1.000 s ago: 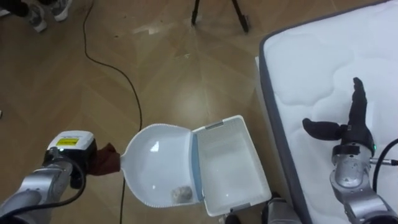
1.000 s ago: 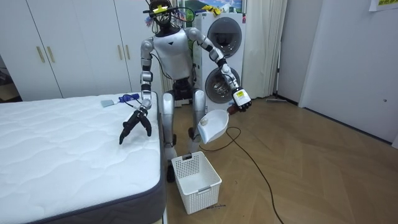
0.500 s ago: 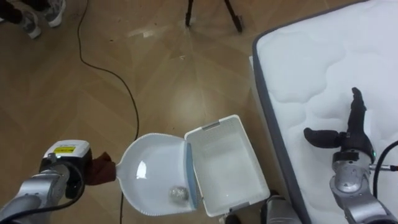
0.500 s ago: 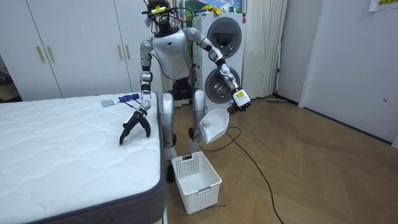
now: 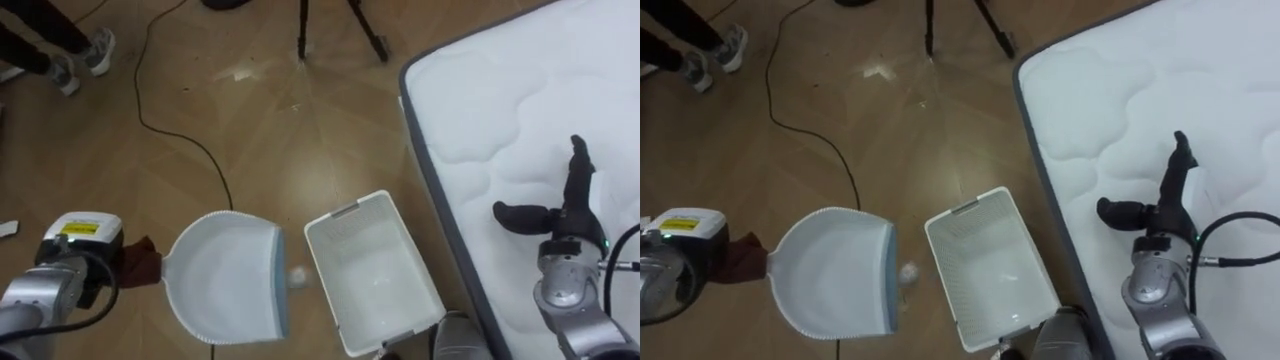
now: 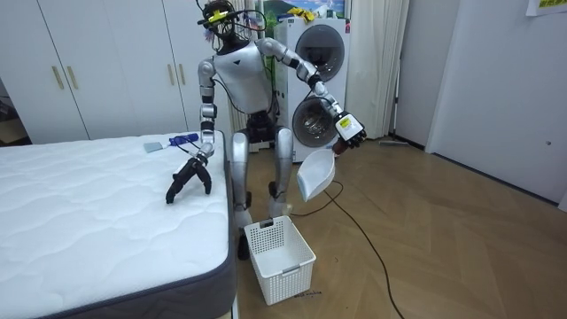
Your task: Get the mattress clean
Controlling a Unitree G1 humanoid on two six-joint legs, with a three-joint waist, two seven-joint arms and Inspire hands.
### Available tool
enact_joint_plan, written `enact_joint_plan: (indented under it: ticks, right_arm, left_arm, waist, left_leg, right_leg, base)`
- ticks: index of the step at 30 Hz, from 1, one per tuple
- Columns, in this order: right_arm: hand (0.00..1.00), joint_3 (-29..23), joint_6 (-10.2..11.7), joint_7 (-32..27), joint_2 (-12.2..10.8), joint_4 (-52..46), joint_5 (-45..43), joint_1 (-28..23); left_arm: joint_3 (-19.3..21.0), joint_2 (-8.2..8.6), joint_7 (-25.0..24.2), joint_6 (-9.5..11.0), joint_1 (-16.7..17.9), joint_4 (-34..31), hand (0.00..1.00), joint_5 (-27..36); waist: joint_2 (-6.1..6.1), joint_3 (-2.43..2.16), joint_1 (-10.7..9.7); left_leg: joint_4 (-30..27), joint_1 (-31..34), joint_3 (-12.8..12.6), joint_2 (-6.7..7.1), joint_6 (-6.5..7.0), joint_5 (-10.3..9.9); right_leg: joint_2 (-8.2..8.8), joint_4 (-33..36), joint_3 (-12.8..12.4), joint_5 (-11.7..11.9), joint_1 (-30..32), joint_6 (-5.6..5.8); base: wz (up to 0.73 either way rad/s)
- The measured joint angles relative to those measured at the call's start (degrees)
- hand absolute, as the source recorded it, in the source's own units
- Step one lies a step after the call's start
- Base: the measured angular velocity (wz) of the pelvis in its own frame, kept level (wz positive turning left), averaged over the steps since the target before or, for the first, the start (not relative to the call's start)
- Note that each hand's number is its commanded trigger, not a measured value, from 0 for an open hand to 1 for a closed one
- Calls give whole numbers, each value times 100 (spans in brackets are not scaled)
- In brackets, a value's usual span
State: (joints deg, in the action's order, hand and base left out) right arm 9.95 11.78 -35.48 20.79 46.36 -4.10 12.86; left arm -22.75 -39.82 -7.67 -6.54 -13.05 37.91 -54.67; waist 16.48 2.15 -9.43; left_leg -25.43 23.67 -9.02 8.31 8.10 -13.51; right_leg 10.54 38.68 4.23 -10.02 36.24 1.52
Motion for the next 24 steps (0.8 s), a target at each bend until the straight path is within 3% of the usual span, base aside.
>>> enact_joint_plan:
  ticks: [6,10,13,15,24]
  right_arm:
    - [0,-13,14,4,0,17,-287,17]
    - [0,-51,41,9,27,28,-301,18]
    - [0,-68,75,6,37,48,-293,46]
    - [0,-114,80,18,89,81,-294,43]
    - [0,-206,140,134,144,57,-294,78]
  left_arm:
    - [0,-323,28,4,-44,-2,100,3]
    - [0,-460,95,4,-99,-26,100,1]
    - [-107,-660,187,3,-107,-136,100,6]
    - [-262,-731,260,0,-134,-150,100,0]
    - [-442,-740,499,0,-369,-149,100,16]
  waist:
    - [180,4,-285]
    - [306,13,-343]
    - [351,25,-444]
    - [395,43,-484]
    - [417,48,-528]
  left_leg:
    - [60,-99,-129,0,4,4]
    - [148,-218,-231,11,-8,11]
    - [247,-245,-300,51,-216,41]
    - [282,-239,-357,56,-501,41]
    - [401,-231,-375,42,-579,107]
  right_leg:
    - [-115,-29,-339,20,-25,32]
    - [-163,28,-470,18,-25,65]
    - [-165,76,-567,-23,-25,131]
    - [-182,98,-580,-24,-25,133]
    - [-363,62,-813,-27,-16,128]
  base:
    - [-10]
    - [-23]
    - [-11]
    - [-15]
    - [-4]
